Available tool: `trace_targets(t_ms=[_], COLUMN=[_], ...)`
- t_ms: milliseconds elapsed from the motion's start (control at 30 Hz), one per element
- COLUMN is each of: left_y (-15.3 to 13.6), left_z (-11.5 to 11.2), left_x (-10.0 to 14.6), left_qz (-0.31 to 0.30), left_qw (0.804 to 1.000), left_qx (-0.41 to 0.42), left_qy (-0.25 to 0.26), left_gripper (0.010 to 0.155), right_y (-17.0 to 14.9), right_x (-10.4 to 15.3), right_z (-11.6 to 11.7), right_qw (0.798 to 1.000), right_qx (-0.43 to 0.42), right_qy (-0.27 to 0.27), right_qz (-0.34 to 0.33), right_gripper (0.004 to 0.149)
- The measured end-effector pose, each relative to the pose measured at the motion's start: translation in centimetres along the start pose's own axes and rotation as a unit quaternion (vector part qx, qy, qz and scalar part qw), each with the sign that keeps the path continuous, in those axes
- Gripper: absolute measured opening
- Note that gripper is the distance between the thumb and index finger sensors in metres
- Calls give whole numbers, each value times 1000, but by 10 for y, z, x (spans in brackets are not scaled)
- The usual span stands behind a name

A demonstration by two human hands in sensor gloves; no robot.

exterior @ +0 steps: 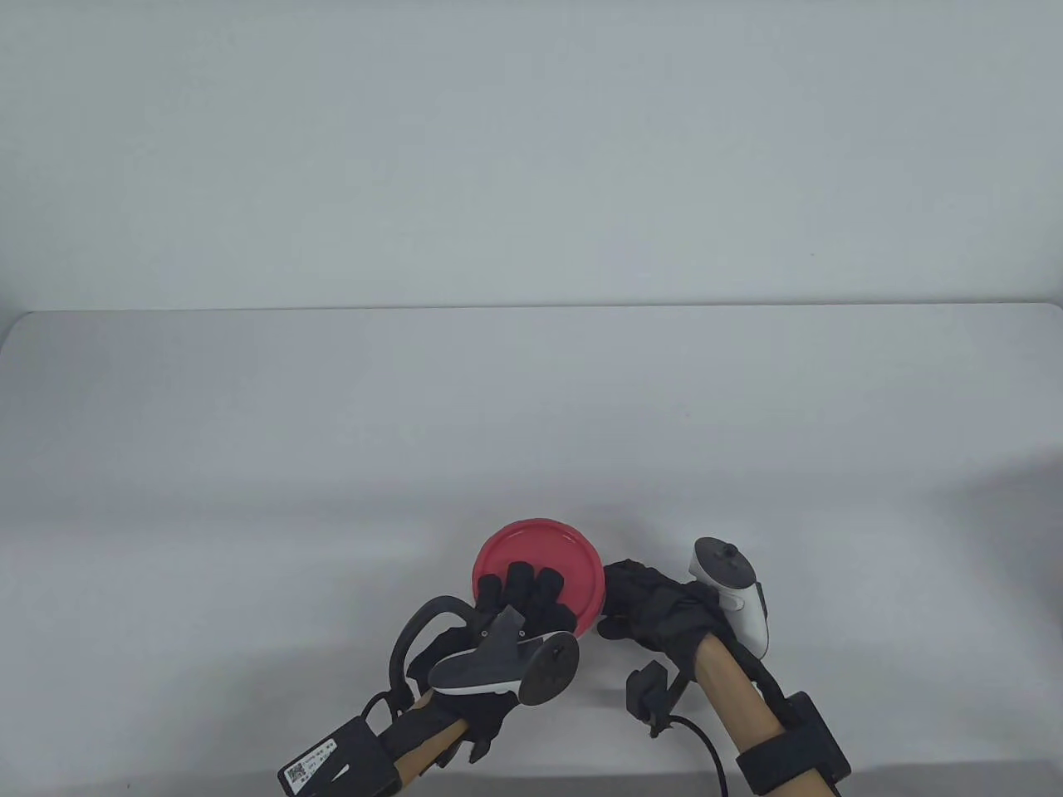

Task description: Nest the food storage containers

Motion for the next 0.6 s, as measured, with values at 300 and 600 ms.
trace_targets(t_ms=[300, 600], left_y=[-17, -8], left_z=[0, -13], left_x=[-10, -24], left_qz=[71, 51], left_qw=[970, 980], left_qx=[229, 192], left_qy=[25, -7], left_gripper=[70, 67], right_y=[1, 2], right_x=[1, 0], right_z=[-1, -3], right_qw=[1000, 999], right_qx=[4, -5], right_qy=[-5, -30], right_qz=[-3, -10], right_gripper=[40, 40])
Point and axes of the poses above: the tracker on the back of each hand, its own y axis roughly to the thumb side, its own x axis roughly from the fingertips to the wrist, z = x × y, the point moved 3 cm from there along -x, roughly from the wrist to the fingertips, and after that the axes turned 2 degrees about z, right-handed, at the moved point
